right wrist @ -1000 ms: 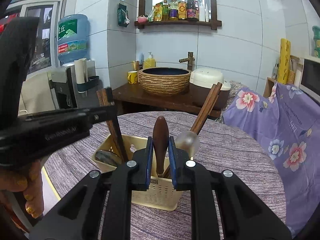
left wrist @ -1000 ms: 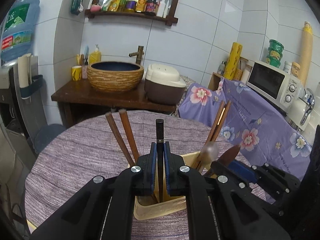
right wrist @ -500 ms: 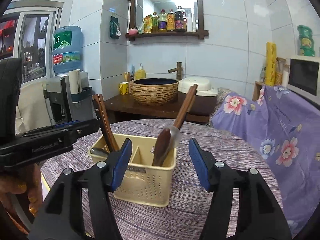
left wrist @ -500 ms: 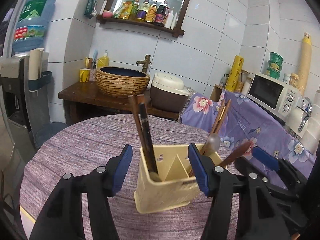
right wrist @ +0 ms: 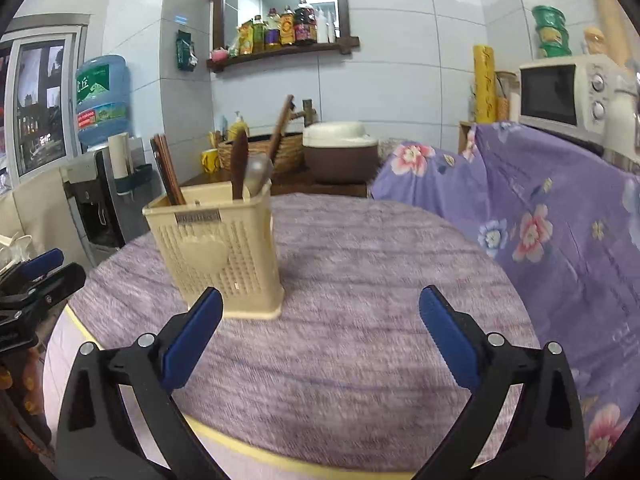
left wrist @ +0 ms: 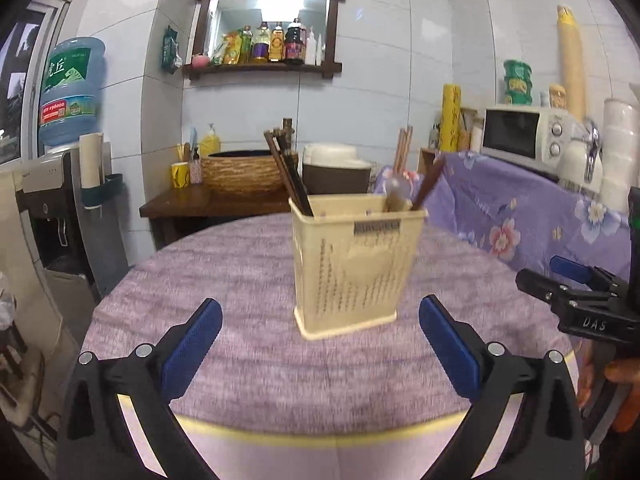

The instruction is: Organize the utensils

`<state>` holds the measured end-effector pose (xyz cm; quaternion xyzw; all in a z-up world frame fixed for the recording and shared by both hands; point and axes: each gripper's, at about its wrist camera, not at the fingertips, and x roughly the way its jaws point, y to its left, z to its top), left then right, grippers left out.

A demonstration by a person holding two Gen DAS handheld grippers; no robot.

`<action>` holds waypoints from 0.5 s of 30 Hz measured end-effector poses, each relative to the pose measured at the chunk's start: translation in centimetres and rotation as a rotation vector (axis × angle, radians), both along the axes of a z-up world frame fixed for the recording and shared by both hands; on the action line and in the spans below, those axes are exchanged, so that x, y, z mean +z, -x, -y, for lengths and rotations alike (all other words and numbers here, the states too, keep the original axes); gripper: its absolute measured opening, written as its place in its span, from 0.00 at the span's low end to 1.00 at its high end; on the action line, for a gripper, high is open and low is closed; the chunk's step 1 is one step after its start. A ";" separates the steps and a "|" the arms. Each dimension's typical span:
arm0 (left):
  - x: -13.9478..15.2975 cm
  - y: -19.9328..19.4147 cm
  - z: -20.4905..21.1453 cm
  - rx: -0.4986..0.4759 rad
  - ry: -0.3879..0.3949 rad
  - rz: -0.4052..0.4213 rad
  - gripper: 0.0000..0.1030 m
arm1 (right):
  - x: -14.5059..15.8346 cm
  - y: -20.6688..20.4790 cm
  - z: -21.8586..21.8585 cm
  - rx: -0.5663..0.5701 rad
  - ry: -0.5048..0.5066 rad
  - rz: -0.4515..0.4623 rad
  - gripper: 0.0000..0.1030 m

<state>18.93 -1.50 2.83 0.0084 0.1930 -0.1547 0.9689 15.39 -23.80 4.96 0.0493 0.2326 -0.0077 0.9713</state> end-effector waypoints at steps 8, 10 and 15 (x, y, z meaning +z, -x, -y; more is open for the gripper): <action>-2.9 5.4 -1.2 0.043 0.052 -0.025 0.95 | -4.0 6.2 0.6 -0.032 -0.063 -0.047 0.94; -3.6 6.6 -1.6 0.058 0.074 -0.033 0.95 | -4.5 7.9 -0.1 -0.026 -0.046 -0.045 0.94; -4.3 9.9 -3.1 0.130 0.143 -0.034 0.95 | -4.3 12.0 -2.1 0.037 -0.022 0.002 0.94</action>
